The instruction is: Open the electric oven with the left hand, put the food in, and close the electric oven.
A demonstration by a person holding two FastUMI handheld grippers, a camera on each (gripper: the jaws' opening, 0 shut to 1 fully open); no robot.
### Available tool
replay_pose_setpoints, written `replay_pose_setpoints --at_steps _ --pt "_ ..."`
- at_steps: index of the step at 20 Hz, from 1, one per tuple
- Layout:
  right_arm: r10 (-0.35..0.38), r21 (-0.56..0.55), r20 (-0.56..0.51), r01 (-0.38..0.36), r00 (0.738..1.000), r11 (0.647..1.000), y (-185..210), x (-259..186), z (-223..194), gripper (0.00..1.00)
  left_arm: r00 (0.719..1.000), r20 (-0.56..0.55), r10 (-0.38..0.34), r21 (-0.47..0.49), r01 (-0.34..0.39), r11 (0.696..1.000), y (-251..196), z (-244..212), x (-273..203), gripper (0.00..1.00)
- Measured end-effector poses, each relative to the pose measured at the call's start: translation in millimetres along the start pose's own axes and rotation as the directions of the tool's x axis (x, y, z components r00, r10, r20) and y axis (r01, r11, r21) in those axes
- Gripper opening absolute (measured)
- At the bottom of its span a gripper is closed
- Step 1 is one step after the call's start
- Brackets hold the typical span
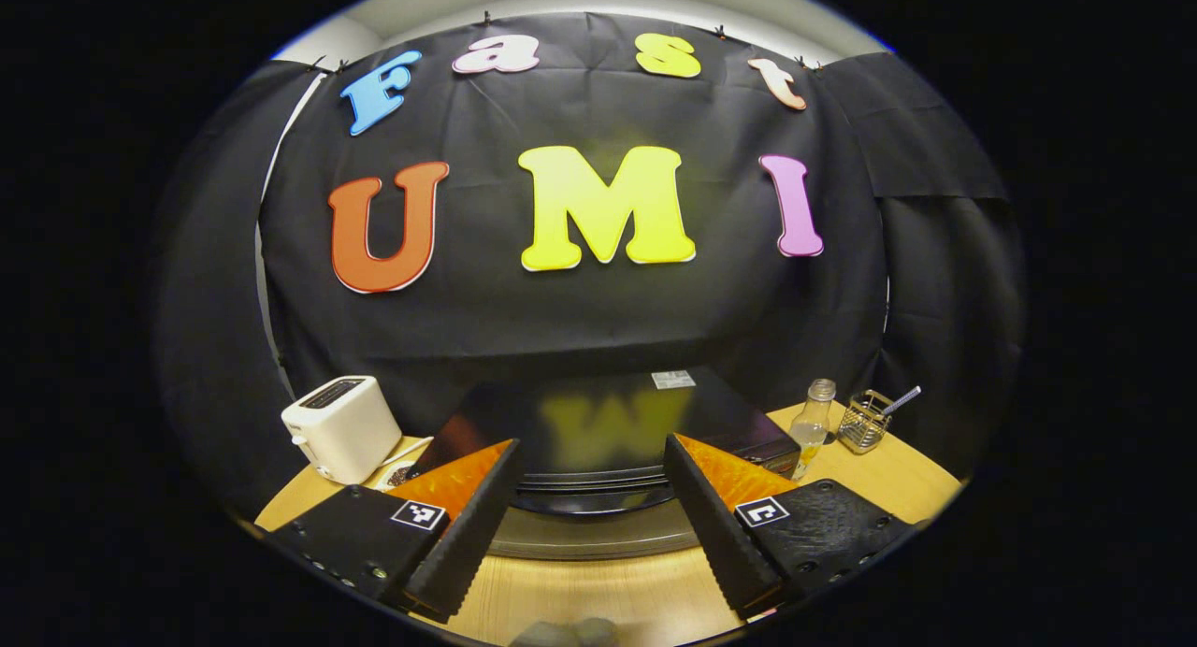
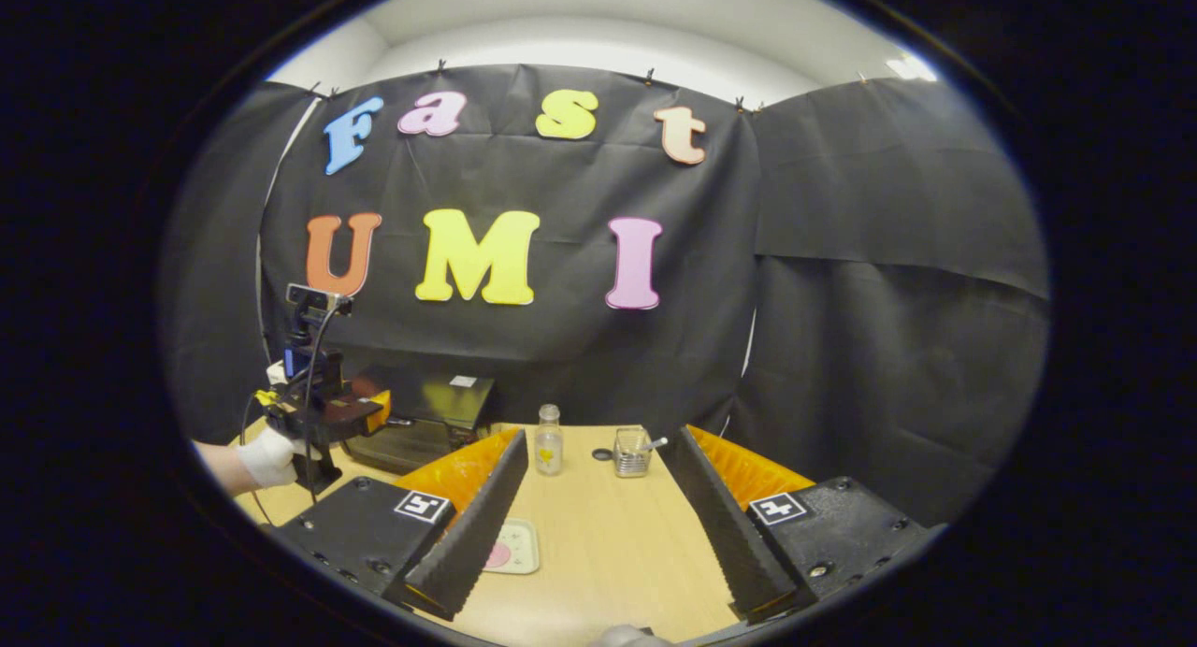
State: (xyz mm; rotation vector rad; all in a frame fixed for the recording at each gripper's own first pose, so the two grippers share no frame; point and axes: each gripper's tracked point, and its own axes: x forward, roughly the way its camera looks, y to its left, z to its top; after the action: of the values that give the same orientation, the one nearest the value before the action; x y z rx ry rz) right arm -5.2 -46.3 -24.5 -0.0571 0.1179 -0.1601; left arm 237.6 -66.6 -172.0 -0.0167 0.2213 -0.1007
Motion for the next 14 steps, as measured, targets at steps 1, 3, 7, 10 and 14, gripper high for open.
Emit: replay_pose_setpoints --at_steps 1,3,7,10,14 --pt "-0.009 0.001 -0.006 0.009 1.0 1.0 -2.3 -1.9 -2.2 1.0 1.0 -0.019 0.005 0.005 -0.005 1.0 2.0 -7.4 6.8 0.96" --pt "-0.018 0.005 -0.013 0.018 1.0 1.0 -3.9 -5.3 -4.7 1.0 0.998 -0.055 0.004 0.005 -0.004 1.0 2.5 -22.4 15.5 0.97" --pt "-0.027 0.014 -0.019 0.027 0.999 1.0 -5.3 -9.5 -7.9 1.0 0.998 -0.066 -0.013 -0.011 0.012 1.0 -2.2 -30.7 25.2 0.97" --pt "-0.02 0.022 -0.022 0.021 1.0 1.0 -2.0 -11.8 -9.0 1.0 0.997 -0.082 -0.009 -0.022 0.007 1.0 -2.5 -32.0 24.7 0.97" --pt "-0.008 0.025 -0.023 0.009 1.0 1.0 3.4 -15.9 -11.0 1.0 0.995 -0.104 -0.011 -0.029 0.008 1.0 -2.2 -34.8 16.7 0.97"
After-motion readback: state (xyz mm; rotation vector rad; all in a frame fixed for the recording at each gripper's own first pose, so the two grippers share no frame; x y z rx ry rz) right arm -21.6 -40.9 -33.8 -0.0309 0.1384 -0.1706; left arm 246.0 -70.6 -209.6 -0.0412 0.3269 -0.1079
